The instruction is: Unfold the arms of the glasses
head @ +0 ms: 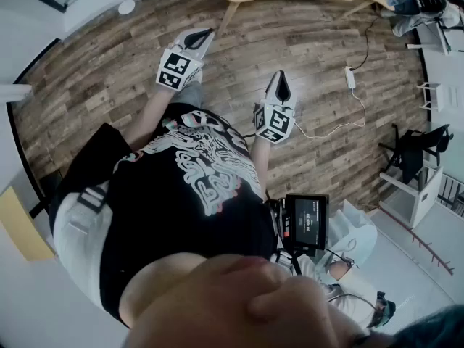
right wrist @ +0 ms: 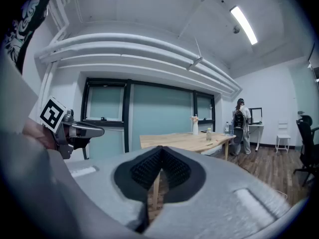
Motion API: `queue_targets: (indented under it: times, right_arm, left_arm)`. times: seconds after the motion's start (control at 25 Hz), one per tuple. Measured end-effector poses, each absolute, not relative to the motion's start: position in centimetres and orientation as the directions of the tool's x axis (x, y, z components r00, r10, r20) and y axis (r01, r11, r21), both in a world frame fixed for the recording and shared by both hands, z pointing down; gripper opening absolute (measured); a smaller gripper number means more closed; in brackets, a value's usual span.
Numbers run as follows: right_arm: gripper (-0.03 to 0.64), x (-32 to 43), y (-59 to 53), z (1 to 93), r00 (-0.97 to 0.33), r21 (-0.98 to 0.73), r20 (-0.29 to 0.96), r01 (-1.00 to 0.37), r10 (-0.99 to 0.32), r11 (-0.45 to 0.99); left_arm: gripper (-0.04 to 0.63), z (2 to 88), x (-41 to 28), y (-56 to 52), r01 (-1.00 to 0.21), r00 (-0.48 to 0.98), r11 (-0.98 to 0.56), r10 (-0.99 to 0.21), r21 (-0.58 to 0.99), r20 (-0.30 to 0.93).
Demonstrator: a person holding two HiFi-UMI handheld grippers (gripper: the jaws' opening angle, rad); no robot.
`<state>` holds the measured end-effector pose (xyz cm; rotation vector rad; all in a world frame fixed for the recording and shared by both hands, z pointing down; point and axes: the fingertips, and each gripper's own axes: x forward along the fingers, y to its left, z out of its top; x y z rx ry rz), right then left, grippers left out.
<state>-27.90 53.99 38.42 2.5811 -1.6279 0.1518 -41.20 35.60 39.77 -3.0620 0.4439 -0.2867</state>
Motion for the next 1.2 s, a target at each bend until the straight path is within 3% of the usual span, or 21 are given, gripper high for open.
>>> queue_targets:
  times: [0.44,0.68,1.2]
  right_arm:
    - [-0.002,-29.0,54.9,38.1,0.432,-0.002,0.115,-0.9,-0.894,-0.435]
    - [-0.002,-30.4,54.9,35.8,0.388,-0.123,-0.016,-0.916,-0.922,-0.383]
    - [-0.002,-28.9,52.9,37.4,0.352,-0.145,0.024,-0.925,-0.936,-0.351]
  left_arm:
    - [-0.011,39.5,-42.7,37.1,-0.262,0.945,-0.963,-0.27,-0.064,0.184]
    - [-0.011,39.7,-43.0,37.6,-0.257,0.946,-0.965,-0.26,-0.041,0.192]
    - [-0.011,40.4,-40.4,36.1,-0.247,0.944,-0.968,-0.252,-0.053,0.215]
